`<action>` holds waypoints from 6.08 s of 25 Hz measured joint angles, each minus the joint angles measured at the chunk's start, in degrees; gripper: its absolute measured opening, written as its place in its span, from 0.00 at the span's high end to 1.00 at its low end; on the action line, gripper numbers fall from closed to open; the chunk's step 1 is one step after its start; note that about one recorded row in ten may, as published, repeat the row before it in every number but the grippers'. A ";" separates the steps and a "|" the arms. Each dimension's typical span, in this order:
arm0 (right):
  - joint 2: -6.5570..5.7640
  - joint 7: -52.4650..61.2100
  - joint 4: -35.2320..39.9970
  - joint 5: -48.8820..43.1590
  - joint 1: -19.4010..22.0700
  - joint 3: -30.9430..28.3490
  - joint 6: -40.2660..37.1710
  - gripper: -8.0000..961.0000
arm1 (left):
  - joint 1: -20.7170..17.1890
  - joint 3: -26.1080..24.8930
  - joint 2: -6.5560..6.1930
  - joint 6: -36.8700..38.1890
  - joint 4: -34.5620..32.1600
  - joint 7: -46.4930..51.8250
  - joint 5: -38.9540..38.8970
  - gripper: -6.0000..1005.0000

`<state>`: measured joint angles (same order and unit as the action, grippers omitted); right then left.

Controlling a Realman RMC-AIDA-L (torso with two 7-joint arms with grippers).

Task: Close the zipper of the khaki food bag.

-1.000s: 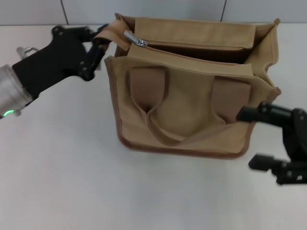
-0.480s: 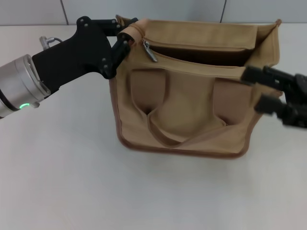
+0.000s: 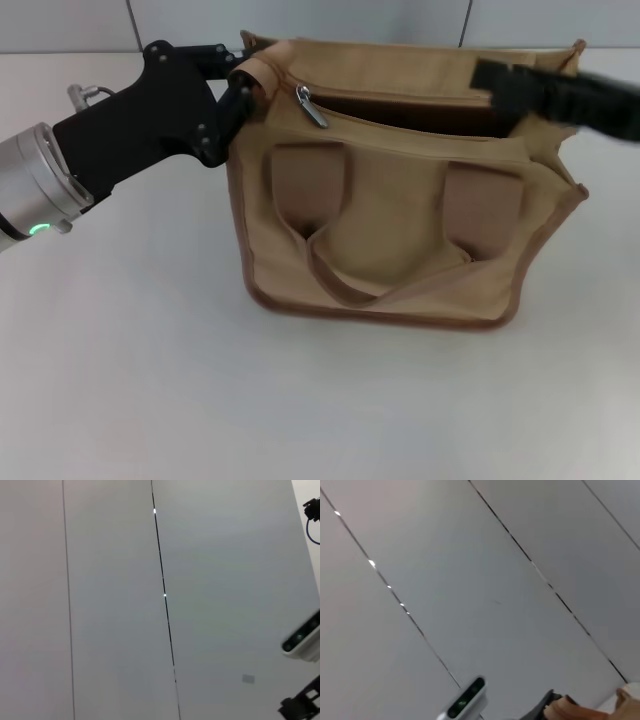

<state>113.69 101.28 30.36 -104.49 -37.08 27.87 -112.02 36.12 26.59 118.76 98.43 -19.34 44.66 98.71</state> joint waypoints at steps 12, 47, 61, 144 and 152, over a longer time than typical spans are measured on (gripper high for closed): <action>-2.57 19.51 4.47 -2.18 -10.20 15.80 10.53 0.45 | 0.68 -0.04 0.23 -0.12 0.80 0.07 -0.39 0.97; 0.00 32.10 5.14 -8.55 -19.50 25.07 20.43 0.61 | 4.55 0.10 0.36 0.75 3.95 -0.14 -0.42 0.97; 0.05 30.17 5.15 -8.54 -18.96 25.17 21.72 0.80 | 4.01 0.04 0.22 -0.06 4.84 -0.17 -2.94 0.97; 1.71 31.61 22.45 -8.43 -13.05 30.58 20.32 0.92 | 3.43 -2.33 -0.02 -0.99 5.01 0.39 -3.99 0.97; 1.75 32.79 22.73 -10.00 -13.36 30.70 20.54 0.98 | 3.55 -2.33 0.01 -1.16 5.02 0.24 -3.99 0.97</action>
<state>115.43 134.07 53.09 -114.49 -50.44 58.58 -91.47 39.67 24.26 118.77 97.27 -14.32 44.90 94.71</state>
